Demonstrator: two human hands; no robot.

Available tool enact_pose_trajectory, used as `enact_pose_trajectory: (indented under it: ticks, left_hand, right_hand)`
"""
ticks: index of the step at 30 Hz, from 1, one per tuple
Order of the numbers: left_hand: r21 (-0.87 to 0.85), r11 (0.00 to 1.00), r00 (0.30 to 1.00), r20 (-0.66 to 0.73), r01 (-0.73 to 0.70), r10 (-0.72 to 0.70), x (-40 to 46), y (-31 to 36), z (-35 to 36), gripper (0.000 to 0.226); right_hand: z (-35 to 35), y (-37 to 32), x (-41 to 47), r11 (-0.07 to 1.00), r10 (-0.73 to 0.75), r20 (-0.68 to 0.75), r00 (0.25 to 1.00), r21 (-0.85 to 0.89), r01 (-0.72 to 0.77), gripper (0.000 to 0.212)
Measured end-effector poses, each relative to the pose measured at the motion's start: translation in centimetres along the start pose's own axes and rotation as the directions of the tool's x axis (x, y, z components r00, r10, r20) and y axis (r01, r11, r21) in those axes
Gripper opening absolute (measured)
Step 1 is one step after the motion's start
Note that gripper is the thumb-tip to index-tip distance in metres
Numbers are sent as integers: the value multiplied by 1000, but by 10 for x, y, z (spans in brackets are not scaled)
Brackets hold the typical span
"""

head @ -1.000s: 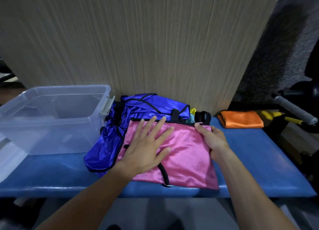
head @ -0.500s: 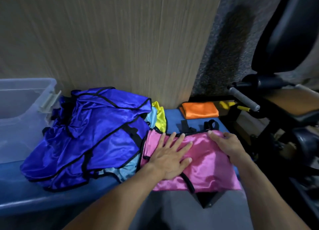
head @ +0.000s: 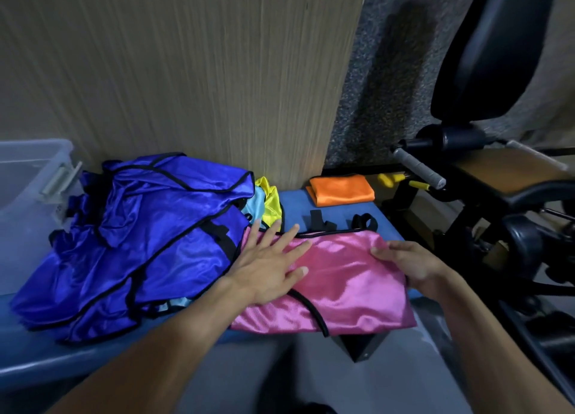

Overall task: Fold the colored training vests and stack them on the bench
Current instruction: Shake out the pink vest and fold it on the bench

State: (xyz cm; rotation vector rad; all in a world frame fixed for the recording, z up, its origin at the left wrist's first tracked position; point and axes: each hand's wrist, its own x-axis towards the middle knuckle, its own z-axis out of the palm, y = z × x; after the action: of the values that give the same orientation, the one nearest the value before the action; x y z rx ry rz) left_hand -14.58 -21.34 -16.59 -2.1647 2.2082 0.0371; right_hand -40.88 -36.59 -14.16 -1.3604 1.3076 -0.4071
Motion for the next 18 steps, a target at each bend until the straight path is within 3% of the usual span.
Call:
enact_pose_trajectory:
  ticks: [3, 7, 9, 11, 13, 16, 18]
  left_hand:
    - [5, 1000, 999, 40, -3, 2, -6, -5, 4, 63]
    - [-24, 1000, 1000, -4, -17, 17, -8, -6, 0, 63]
    - [-99, 994, 992, -123, -56, 43, -10, -11, -6, 57]
    - [-241, 962, 934, -355, -128, 35, -15, -17, -13, 44]
    - [-443, 883, 881, -467, -156, -78, -22, -24, -21, 29]
    - [-716, 694, 893, -357, -75, -272, -32, -30, -27, 19]
    - [-757, 654, 884, -307, -2, -353, -35, -35, -23, 33]
  right_hand:
    - [0, -7, -11, 995, -52, 10, 999, 84, 51, 35]
    - [7, -25, -30, 988, -130, 42, 991, 89, 126, 30]
    - [20, -39, -41, 977, -202, 60, 978, 77, 197, 33]
    - [42, -56, -54, 960, -279, 55, 959, 45, 277, 37]
    - [74, -70, -68, 939, -341, 59, 938, -21, 343, 38]
    - [130, -81, -80, 870, -421, 122, 899, -225, 438, 32]
    - [169, -80, -79, 772, -480, 169, 861, -385, 506, 22]
